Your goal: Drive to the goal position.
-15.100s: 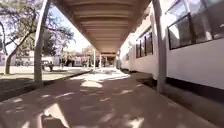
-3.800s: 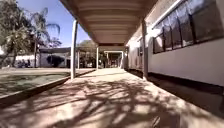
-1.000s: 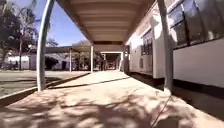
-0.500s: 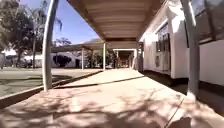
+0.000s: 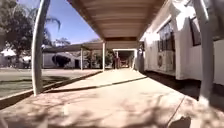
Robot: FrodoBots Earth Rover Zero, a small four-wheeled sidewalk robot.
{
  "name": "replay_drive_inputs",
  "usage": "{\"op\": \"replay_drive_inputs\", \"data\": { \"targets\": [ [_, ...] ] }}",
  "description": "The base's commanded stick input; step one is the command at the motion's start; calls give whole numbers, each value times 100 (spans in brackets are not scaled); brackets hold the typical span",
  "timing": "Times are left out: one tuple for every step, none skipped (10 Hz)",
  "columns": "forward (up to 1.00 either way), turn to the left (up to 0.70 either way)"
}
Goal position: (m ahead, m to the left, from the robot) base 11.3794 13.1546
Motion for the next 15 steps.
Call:
{"op": "replay_drive_inputs", "data": {
  "targets": [
    [70,0],
    [70,-7],
    [70,-20],
    [70,-30],
    [70,-14],
    [70,0],
    [70,0],
    [70,0],
    [70,0],
    [70,0],
    [70,0],
    [70,0],
    [70,0],
    [70,0],
    [70,0]
  ]
}}
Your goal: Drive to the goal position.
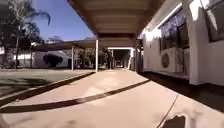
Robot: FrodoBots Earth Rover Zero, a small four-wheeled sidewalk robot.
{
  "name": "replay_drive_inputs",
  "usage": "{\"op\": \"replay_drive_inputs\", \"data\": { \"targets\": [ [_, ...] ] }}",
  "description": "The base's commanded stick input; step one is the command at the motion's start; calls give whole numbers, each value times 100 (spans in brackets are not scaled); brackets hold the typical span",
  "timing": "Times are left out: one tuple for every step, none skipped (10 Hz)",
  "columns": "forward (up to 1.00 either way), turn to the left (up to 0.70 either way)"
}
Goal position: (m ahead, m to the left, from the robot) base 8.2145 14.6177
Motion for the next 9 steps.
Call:
{"op": "replay_drive_inputs", "data": {
  "targets": [
    [70,0],
    [70,0],
    [70,0],
    [70,0],
    [70,0],
    [70,0],
    [70,0],
    [70,0],
    [70,0]
  ]
}}
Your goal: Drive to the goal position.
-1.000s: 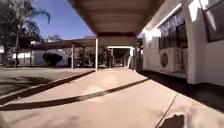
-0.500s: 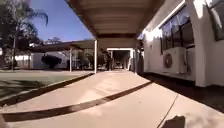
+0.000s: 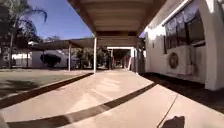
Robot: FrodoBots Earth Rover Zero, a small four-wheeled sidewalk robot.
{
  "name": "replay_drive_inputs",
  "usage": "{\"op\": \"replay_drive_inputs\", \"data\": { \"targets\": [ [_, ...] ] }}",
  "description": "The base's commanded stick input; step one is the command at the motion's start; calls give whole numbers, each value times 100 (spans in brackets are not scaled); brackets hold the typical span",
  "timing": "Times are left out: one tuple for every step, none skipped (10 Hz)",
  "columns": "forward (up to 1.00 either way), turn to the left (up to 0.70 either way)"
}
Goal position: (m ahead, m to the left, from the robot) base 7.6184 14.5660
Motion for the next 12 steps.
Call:
{"op": "replay_drive_inputs", "data": {
  "targets": [
    [70,0],
    [70,0],
    [70,0],
    [70,0],
    [70,0],
    [70,0],
    [70,0],
    [70,0],
    [70,0],
    [70,0],
    [70,0],
    [70,0]
  ]
}}
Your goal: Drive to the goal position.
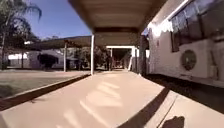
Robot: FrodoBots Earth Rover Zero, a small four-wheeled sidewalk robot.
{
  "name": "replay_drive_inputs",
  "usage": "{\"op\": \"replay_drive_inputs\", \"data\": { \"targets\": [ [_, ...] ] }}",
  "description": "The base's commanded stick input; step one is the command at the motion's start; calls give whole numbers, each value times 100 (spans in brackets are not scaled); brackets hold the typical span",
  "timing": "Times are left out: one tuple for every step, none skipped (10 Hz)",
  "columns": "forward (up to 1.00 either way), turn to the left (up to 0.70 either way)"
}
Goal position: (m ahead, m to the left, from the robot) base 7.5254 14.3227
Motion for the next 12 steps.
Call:
{"op": "replay_drive_inputs", "data": {
  "targets": [
    [70,0],
    [70,0],
    [70,0],
    [70,0],
    [70,0],
    [70,0],
    [70,0],
    [70,0],
    [70,0],
    [70,0],
    [70,0],
    [70,0]
  ]
}}
